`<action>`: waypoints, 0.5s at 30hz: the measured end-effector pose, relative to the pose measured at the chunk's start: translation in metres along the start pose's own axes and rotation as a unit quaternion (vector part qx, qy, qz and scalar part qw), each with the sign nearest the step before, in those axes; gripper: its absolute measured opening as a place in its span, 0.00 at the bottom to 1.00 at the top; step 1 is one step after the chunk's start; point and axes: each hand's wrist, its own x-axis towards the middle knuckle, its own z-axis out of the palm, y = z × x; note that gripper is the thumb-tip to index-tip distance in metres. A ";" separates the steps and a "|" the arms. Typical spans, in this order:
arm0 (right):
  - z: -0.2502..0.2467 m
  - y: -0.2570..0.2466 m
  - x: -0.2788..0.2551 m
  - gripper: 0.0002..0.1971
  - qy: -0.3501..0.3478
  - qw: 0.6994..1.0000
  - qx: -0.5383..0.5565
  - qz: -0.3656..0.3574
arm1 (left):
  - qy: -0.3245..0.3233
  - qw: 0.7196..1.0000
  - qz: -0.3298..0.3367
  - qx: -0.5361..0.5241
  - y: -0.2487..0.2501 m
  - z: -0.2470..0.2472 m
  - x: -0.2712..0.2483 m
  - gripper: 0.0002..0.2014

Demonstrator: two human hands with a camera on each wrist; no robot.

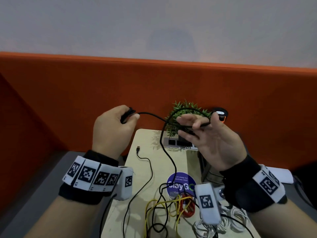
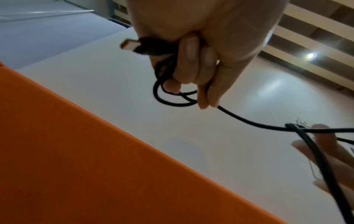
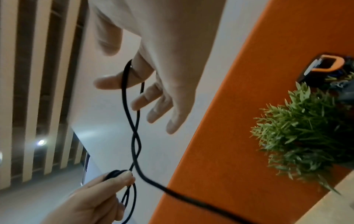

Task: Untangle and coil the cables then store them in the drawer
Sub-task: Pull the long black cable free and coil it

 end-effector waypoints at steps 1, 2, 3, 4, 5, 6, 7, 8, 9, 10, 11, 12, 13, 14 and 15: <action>0.002 0.000 -0.001 0.19 -0.008 0.999 0.037 -0.010 | 0.004 1.000 0.001 0.000 0.000 -0.001 0.000 0.12; 0.004 0.000 -0.002 0.19 0.000 0.998 0.061 -0.017 | 0.008 1.000 0.004 -0.001 0.001 -0.003 0.000 0.11; 0.005 -0.001 -0.003 0.20 0.024 0.997 0.075 -0.021 | 0.015 1.000 0.010 -0.009 0.003 -0.005 0.000 0.11; 0.007 -0.002 -0.003 0.20 0.053 0.995 0.076 -0.024 | 0.026 0.999 0.017 -0.028 0.005 -0.008 0.000 0.11; 0.006 -0.003 -0.003 0.19 0.082 0.994 0.063 -0.029 | 0.036 0.998 0.027 -0.053 0.008 -0.011 -0.001 0.11; 0.005 -0.003 -0.002 0.18 0.113 0.993 0.027 -0.030 | 0.045 0.995 0.041 -0.076 0.012 -0.014 -0.002 0.11; 0.003 -0.003 0.001 0.17 0.147 0.988 -0.030 -0.022 | 0.049 0.993 0.055 -0.091 0.017 -0.017 -0.003 0.12; 0.000 -0.002 0.004 0.16 0.180 0.979 -0.095 -0.007 | 0.050 0.992 0.070 -0.097 0.023 -0.019 -0.004 0.12; -0.003 -0.001 0.005 0.16 0.200 0.968 -0.148 0.013 | 0.048 0.991 0.083 -0.094 0.028 -0.021 -0.005 0.12; -0.006 0.002 0.006 0.18 0.205 0.961 -0.181 0.030 | 0.045 0.991 0.093 -0.086 0.033 -0.022 -0.007 0.12; -0.009 0.005 0.005 0.23 0.200 0.959 -0.198 0.044 | 0.044 0.991 0.100 -0.081 0.036 -0.021 -0.007 0.13; -0.011 0.010 0.002 0.29 0.183 0.960 -0.206 0.051 | 0.044 0.991 0.104 -0.079 0.039 -0.020 -0.008 0.13; -0.011 0.016 -0.001 0.34 0.155 0.963 -0.211 0.056 | 0.046 0.990 0.103 -0.081 0.041 -0.019 -0.008 0.13; -0.009 0.022 -0.005 0.38 0.115 0.963 -0.236 0.061 | 0.049 0.990 0.100 -0.085 0.042 -0.018 -0.008 0.14; -0.007 0.032 -0.008 0.39 0.072 0.960 -0.262 0.073 | 0.054 0.990 0.095 -0.091 0.043 -0.017 -0.007 0.14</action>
